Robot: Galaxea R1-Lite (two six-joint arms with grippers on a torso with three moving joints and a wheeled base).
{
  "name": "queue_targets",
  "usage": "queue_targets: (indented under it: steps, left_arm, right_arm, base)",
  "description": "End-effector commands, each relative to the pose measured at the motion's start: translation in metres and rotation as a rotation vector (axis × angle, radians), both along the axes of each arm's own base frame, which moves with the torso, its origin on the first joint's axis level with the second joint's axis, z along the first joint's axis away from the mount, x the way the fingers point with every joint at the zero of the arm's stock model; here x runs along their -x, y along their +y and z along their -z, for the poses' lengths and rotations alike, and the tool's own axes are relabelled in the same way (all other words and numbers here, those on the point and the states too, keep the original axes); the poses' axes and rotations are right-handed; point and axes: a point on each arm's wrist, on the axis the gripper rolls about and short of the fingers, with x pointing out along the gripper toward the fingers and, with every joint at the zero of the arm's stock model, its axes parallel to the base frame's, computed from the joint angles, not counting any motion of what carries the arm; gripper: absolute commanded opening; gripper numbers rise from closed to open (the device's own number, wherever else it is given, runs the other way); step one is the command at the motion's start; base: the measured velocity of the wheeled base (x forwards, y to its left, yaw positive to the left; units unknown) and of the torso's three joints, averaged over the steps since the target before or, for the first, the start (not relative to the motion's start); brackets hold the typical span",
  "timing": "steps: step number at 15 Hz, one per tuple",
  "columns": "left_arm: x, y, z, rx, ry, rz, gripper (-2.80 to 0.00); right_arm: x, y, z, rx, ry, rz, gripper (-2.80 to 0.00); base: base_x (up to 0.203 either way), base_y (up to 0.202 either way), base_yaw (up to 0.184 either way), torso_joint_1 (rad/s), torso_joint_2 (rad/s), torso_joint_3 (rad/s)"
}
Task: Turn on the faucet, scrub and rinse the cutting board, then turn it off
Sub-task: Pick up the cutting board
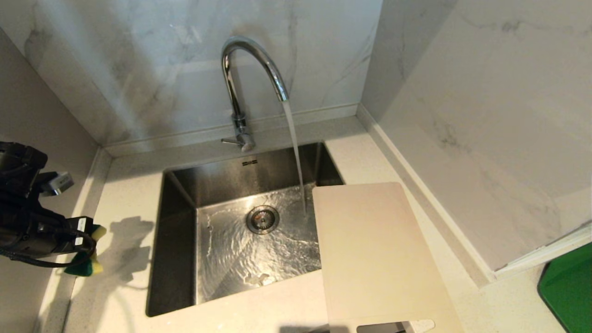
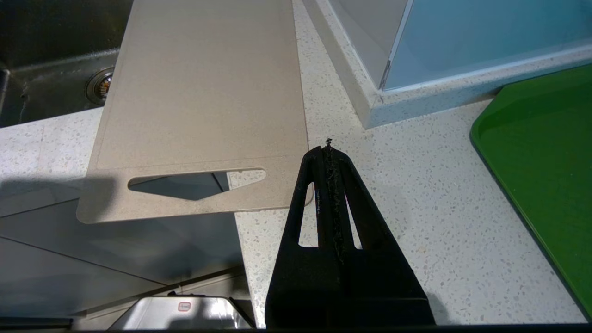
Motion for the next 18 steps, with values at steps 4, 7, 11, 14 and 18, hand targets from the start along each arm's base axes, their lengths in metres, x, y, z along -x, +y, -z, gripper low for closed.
queue_targets:
  steps: [4, 7, 11, 14, 18]
  left_arm:
    - [0.0061, 0.0002, 0.0051, -0.040, 0.040, 0.011, -2.80]
    - [0.0075, 0.0004, 0.0069, -0.065, 0.051, 0.029, -2.80]
    - [0.0080, -0.0001, 0.0051, -0.059, 0.038, 0.032, -2.80]
    - [0.0083, 0.0006, 0.0036, -0.057, 0.023, 0.029, -2.80]
    - [0.0072, 0.0018, -0.0024, -0.065, -0.063, 0.018, -2.80]
  right_arm:
    - [0.0000, 0.0000, 0.0001, 0.000, -0.001, 0.000, -2.80]
    - [0.0000, 0.0000, -0.0001, 0.000, -0.001, 0.000, -2.80]
    - [0.0000, 0.0000, -0.0001, 0.000, -0.001, 0.000, -2.80]
    - [0.0000, 0.0000, 0.0002, 0.000, 0.000, 0.000, -2.80]
    - [0.0000, 0.0000, 0.0002, 0.000, 0.000, 0.000, -2.80]
  base:
    - [0.000, 0.000, 0.000, 0.000, 0.00, 0.000]
    - [0.000, 0.000, 0.000, 0.000, 0.00, 0.000]
    - [0.000, 0.000, 0.000, 0.000, 0.00, 0.000]
    - [0.000, 0.000, 0.000, 0.000, 0.00, 0.000]
    - [0.000, 0.000, 0.000, 0.000, 0.00, 0.000]
